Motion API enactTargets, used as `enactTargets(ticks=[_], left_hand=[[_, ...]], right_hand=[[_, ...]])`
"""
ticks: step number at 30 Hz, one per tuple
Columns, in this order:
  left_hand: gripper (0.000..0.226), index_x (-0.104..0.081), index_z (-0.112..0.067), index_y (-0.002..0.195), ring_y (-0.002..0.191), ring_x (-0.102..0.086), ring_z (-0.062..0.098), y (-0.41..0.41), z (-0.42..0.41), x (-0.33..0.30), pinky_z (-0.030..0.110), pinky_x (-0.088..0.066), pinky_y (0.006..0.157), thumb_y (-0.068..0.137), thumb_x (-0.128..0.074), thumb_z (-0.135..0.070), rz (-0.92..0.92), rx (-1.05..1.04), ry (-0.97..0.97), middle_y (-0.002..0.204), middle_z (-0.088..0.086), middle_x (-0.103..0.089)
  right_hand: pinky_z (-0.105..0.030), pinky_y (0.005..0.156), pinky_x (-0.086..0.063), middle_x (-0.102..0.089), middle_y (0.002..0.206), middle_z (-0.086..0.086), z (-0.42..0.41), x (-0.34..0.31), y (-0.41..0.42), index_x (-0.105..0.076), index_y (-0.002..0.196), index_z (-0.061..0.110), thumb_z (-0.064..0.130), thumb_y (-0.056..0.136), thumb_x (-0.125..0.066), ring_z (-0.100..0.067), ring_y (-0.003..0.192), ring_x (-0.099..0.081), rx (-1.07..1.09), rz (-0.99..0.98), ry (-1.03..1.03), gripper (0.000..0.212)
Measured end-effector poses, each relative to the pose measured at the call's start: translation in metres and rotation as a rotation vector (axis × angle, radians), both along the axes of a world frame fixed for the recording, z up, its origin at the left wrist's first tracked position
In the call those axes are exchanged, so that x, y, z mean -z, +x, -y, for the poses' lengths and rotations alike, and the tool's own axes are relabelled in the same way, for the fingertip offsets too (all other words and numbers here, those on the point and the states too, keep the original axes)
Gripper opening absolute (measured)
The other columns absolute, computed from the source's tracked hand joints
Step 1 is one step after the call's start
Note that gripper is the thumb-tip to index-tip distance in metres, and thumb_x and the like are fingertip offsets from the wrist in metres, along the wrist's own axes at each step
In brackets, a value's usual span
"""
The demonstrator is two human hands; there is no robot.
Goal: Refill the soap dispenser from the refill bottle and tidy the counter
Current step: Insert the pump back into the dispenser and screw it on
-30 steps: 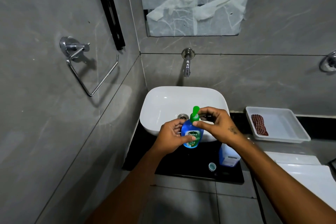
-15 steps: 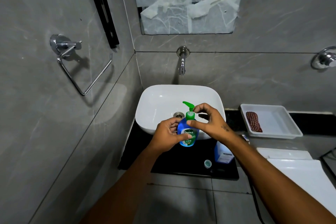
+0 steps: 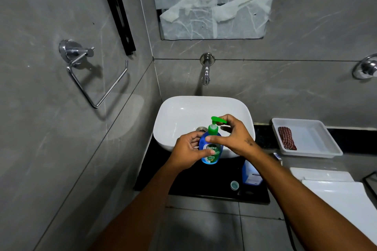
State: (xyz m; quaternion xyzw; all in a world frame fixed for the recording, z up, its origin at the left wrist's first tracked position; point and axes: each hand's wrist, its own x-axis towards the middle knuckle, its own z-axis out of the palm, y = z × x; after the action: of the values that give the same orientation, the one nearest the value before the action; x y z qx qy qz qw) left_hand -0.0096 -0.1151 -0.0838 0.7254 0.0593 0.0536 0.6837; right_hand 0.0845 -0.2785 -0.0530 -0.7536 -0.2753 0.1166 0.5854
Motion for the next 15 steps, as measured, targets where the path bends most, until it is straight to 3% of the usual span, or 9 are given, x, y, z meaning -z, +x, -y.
enactTargets(ticks=[3, 5, 7, 10, 12, 15], left_hand=[[0.041, -0.07, -0.018, 0.109, 0.098, -0.074, 0.02, 0.0011, -0.0015, 0.0008, 0.029, -0.06, 0.083, 0.073, -0.087, -0.008, -0.001, -0.001, -0.005, 0.106, 0.002, -0.077], [0.044, -0.069, -0.015, 0.112, 0.1, -0.074, 0.021, 0.0027, -0.0018, 0.0019, 0.033, -0.061, 0.086, 0.072, -0.088, -0.01, -0.001, 0.006, 0.018, 0.108, 0.005, -0.076], [0.046, -0.068, -0.013, 0.114, 0.101, -0.073, 0.023, 0.004, -0.0006, 0.0029, 0.035, -0.06, 0.089, 0.072, -0.088, -0.011, -0.009, 0.017, 0.023, 0.109, 0.006, -0.076], [0.045, -0.069, -0.014, 0.112, 0.099, -0.074, 0.023, 0.0054, -0.0005, 0.0036, 0.032, -0.06, 0.086, 0.071, -0.088, -0.009, 0.0, -0.006, 0.021, 0.107, 0.005, -0.076], [0.045, -0.069, -0.015, 0.111, 0.098, -0.074, 0.022, 0.0063, -0.0018, 0.003, 0.031, -0.061, 0.085, 0.071, -0.088, -0.009, 0.006, -0.005, 0.04, 0.107, 0.006, -0.076], [0.045, -0.069, -0.016, 0.112, 0.099, -0.074, 0.021, 0.0074, -0.0026, 0.0035, 0.032, -0.061, 0.086, 0.071, -0.088, -0.01, 0.006, 0.01, 0.043, 0.109, 0.006, -0.075]], right_hand=[[-0.043, 0.105, -0.047, -0.066, 0.122, 0.011, -0.0009, -0.001, -0.0003, -0.064, 0.115, 0.04, 0.055, 0.062, -0.084, -0.01, 0.117, -0.061, -0.088, -0.028, -0.014, 0.059], [-0.046, 0.102, -0.05, -0.071, 0.111, 0.007, -0.0023, -0.0009, -0.0001, -0.071, 0.102, 0.035, 0.059, 0.057, -0.085, -0.012, 0.108, -0.066, -0.044, -0.007, -0.01, 0.053], [-0.045, 0.1, -0.051, -0.072, 0.107, 0.006, -0.0026, -0.0003, 0.0006, -0.07, 0.098, 0.03, 0.063, 0.048, -0.087, -0.01, 0.105, -0.067, 0.007, -0.006, -0.008, 0.062], [-0.05, 0.103, -0.048, -0.069, 0.119, 0.006, -0.0018, -0.0013, 0.0006, -0.07, 0.11, 0.028, 0.053, 0.061, -0.086, -0.014, 0.115, -0.063, -0.051, -0.011, 0.034, 0.057], [-0.05, 0.102, -0.049, -0.071, 0.112, 0.004, -0.0021, -0.0021, 0.001, -0.074, 0.097, 0.025, 0.052, 0.06, -0.086, -0.015, 0.11, -0.065, -0.03, 0.019, 0.04, 0.047], [-0.046, 0.101, -0.05, -0.071, 0.112, 0.004, -0.0024, -0.0042, 0.0027, -0.071, 0.103, 0.022, 0.057, 0.053, -0.087, -0.013, 0.109, -0.066, 0.0, 0.018, 0.026, 0.063]])
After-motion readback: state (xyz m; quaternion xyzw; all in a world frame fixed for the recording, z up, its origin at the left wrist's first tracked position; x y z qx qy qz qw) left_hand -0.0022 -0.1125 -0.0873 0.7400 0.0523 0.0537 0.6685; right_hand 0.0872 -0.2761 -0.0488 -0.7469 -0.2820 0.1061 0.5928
